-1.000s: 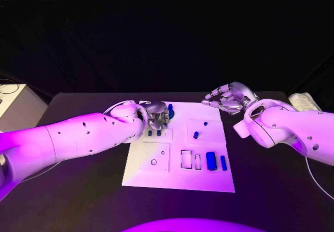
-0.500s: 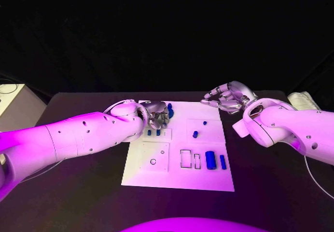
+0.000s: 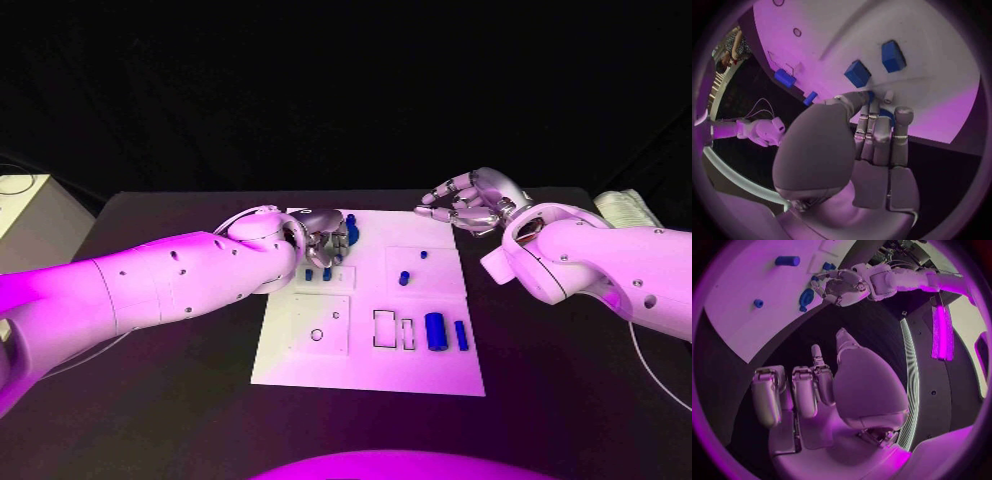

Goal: Assemble the parts on the task board

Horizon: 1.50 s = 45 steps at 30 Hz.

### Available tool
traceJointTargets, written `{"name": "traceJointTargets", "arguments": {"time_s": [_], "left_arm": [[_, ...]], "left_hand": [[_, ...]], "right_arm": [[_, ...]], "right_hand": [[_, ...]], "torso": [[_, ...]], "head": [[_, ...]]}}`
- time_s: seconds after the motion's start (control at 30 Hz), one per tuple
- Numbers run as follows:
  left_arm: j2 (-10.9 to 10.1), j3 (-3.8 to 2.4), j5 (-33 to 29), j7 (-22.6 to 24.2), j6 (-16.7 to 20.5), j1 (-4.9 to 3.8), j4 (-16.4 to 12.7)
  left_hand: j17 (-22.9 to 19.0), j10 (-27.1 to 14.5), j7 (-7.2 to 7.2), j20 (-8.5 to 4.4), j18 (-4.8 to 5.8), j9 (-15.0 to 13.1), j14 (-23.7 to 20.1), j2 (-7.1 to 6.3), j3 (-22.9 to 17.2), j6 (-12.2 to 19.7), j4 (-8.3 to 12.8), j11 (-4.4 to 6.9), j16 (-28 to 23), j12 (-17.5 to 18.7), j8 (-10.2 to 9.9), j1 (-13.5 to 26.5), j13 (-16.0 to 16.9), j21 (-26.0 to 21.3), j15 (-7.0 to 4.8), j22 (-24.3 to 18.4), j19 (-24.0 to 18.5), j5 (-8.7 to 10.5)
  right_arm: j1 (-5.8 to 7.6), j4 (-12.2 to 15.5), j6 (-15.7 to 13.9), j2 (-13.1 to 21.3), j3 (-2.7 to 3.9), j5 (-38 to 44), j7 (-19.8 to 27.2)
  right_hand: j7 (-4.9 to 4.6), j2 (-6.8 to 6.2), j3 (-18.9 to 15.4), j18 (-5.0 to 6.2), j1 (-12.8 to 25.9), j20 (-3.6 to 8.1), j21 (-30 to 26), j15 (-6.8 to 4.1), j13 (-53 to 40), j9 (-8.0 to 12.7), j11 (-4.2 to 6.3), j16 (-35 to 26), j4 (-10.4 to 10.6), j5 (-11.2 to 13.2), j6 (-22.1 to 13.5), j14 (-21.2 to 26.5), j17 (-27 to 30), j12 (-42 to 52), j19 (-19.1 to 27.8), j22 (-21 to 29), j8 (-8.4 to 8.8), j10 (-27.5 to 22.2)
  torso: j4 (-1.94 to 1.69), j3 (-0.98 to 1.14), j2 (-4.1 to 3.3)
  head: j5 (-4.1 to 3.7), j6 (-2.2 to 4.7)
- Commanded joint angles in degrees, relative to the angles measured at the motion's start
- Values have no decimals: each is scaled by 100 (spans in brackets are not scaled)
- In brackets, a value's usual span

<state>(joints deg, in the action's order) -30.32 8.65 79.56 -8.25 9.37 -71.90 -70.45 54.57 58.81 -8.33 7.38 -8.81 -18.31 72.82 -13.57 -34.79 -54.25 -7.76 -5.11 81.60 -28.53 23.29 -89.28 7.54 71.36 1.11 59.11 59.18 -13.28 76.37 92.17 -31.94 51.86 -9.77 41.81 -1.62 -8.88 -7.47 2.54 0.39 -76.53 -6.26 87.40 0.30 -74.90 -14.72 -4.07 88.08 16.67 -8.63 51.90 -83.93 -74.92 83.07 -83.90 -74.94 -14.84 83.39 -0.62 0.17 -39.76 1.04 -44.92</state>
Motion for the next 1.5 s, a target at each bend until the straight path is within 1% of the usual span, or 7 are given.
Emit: {"name": "traceJointTargets", "arguments": {"time_s": [0.03,0.17,0.27,0.5,0.7,0.93,1.5], "left_arm": [[-12,7,-64,191,321,11,-11],[-50,-1,-173,349,453,14,-64],[-102,-63,-259,427,469,16,-153],[-363,-323,-437,465,312,14,-439],[-661,-448,-502,401,80,-2,-638],[-768,-463,-512,349,-54,-2,-558],[-620,-393,-420,346,-119,86,-244]], "left_hand": [[45,96,-2,-19,72,-14,65,38,-76,-59,90,36,28,38,-48,37,65,69,-2,69,37,-13],[77,117,-6,-22,83,-25,111,25,-132,-80,136,31,41,102,-95,117,75,120,-2,128,72,-12],[70,119,-11,-16,84,-31,116,28,-152,-89,139,26,41,134,-114,168,78,124,2,131,64,-13],[74,130,-13,-12,86,-40,126,18,-163,-101,146,24,43,162,-129,218,82,131,6,142,67,-16],[86,158,-7,-6,93,-54,139,7,-164,-124,150,30,49,189,-141,281,91,145,5,170,89,-10],[77,170,-3,-4,94,-60,138,7,-166,-135,151,34,48,198,-144,302,95,145,3,172,90,-7],[85,179,0,-5,93,-65,143,4,-168,-142,158,37,51,208,-149,314,99,144,1,173,89,-2]], "right_arm": [[-3,11,42,-2,2,59,69],[-3,11,43,-1,2,59,70],[-3,12,41,2,2,59,74],[-3,11,44,10,2,59,75],[-3,15,46,27,2,59,70],[-3,20,46,39,2,63,65],[-3,18,52,30,2,68,65]], "right_hand": [[6,35,0,31,5,48,-12,-44,-836,-7,-6,-28,-23,-25,-37,-501,-1109,-29,-489,-1340,-27,-30],[6,35,0,31,5,48,-12,-44,-836,-7,-6,-28,-23,-25,-37,-501,-1109,-29,-489,-1340,-27,-30],[6,35,0,31,5,48,-12,-44,-836,-7,-6,-28,-23,-25,-37,-501,-1109,-29,-489,-1340,-27,-30],[6,35,0,31,5,48,-12,-44,-836,-7,-6,-28,-23,-25,-37,-501,-1109,-29,-489,-1340,-27,-30],[6,35,0,31,5,48,-12,-44,-836,-7,-6,-28,-23,-25,-37,-501,-1109,-29,-489,-1340,-27,-30],[8,38,0,29,10,50,-5,-46,-843,-8,-4,-26,-20,-24,-35,-503,-1114,-22,-492,-1345,-35,-21],[9,39,0,32,10,50,-16,-47,-838,-8,-3,-30,-21,-24,-35,-501,-1107,-27,-487,-1338,-39,-25]], "torso": [[5,0,-3],[-1,-2,1],[-11,-8,-3],[-13,6,16],[-35,6,32],[-28,-5,14],[-10,2,10]], "head": [[3,6],[-7,9],[-23,16],[-1,0],[0,-12],[29,-2],[52,-16]]}}
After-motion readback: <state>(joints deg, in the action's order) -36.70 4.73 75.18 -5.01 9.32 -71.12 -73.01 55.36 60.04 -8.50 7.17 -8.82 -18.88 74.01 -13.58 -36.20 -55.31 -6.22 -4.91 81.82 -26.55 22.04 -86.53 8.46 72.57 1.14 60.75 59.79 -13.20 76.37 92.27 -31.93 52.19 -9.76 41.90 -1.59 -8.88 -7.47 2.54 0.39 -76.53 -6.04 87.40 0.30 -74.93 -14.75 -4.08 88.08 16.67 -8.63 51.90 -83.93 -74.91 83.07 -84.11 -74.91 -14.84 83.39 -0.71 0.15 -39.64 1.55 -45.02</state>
